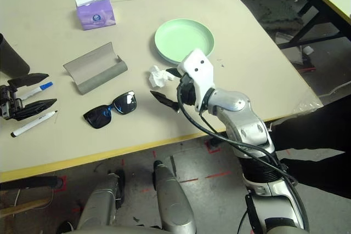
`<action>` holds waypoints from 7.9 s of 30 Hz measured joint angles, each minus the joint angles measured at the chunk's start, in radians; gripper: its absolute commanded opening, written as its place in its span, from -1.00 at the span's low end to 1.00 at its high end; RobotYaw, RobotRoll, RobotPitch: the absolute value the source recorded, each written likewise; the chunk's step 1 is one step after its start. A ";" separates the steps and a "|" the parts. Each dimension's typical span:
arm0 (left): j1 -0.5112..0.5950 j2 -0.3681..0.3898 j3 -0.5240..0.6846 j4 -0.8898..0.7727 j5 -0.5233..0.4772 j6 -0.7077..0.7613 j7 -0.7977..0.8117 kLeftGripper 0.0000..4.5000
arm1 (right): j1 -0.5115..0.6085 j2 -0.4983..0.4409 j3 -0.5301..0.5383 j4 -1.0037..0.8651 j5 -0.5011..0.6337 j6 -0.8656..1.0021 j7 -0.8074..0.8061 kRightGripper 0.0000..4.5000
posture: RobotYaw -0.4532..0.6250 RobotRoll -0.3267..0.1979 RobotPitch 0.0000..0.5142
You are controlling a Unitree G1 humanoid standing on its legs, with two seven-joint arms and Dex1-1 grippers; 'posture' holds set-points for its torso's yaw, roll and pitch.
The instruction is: Organize and tidy the items on the table.
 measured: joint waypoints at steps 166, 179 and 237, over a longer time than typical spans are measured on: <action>0.471 0.068 0.295 -0.169 -0.094 -0.056 -0.121 1.00 | -0.723 0.300 0.620 0.421 -0.368 0.102 0.512 0.99 | -0.30 0.25 0.09; 0.475 0.059 0.297 -0.181 -0.101 -0.053 -0.099 1.00 | -0.720 0.330 0.621 0.457 -0.456 0.013 0.518 0.99 | -0.32 0.25 0.08; 0.476 0.038 0.297 -0.266 -0.129 0.007 -0.022 1.00 | -0.737 0.459 0.612 0.578 -0.580 0.009 0.520 -0.09 | -0.27 0.25 0.08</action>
